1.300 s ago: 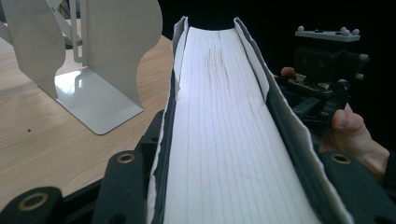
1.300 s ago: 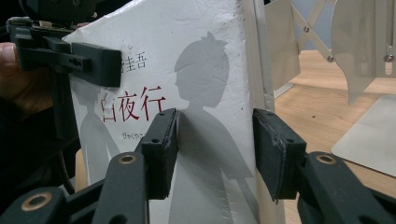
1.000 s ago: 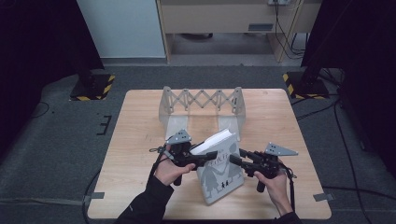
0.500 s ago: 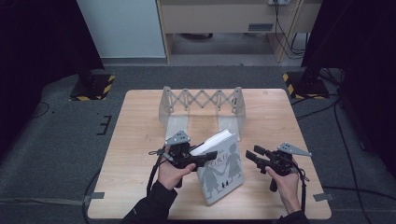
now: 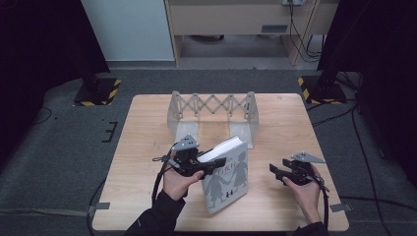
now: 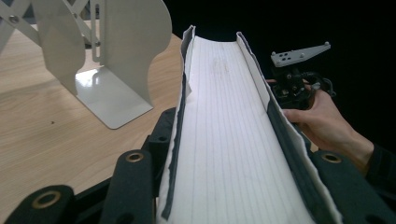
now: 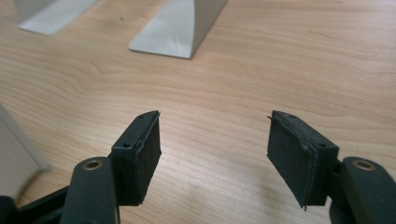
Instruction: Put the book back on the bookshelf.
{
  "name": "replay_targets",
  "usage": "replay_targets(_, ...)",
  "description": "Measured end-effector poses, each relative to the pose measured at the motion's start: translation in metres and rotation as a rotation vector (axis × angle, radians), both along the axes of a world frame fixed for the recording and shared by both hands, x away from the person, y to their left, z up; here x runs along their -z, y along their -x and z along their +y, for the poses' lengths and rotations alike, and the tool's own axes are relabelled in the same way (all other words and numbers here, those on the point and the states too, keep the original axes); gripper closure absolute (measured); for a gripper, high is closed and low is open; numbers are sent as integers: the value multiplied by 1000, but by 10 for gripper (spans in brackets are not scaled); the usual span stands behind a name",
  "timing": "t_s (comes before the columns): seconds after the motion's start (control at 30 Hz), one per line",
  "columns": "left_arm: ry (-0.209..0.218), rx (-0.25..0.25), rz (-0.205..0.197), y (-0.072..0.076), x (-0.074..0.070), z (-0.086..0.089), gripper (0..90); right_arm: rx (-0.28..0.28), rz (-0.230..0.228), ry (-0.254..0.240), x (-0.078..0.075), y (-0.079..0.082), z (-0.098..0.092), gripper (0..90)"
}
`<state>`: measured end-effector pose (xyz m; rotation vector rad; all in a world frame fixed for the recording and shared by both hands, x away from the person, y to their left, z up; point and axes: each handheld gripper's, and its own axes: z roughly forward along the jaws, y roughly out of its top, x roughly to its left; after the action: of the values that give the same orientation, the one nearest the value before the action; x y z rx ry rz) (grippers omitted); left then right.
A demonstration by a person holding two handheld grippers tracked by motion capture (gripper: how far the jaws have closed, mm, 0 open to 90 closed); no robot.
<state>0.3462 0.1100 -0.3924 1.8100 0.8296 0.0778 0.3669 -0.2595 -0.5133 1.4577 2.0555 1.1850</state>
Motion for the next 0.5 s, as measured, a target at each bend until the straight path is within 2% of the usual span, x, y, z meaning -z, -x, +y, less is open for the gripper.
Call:
replay_targets(0.17,-42,-19,-15,1,-11,6,521,4,26,46,3,-1,-1,345)
replay_targets(0.3,-39,-40,-20,-1,-20,14,521,8,39,72,5,-1,-1,345)
replay_targets(0.37,-58,-44,-17,-3,-26,18,521,9,46,80,6,-2,-2,345)
replay_targets(0.5,-105,-67,-39,-3,-36,25,520,14,51,92,7,-2,-2,339)
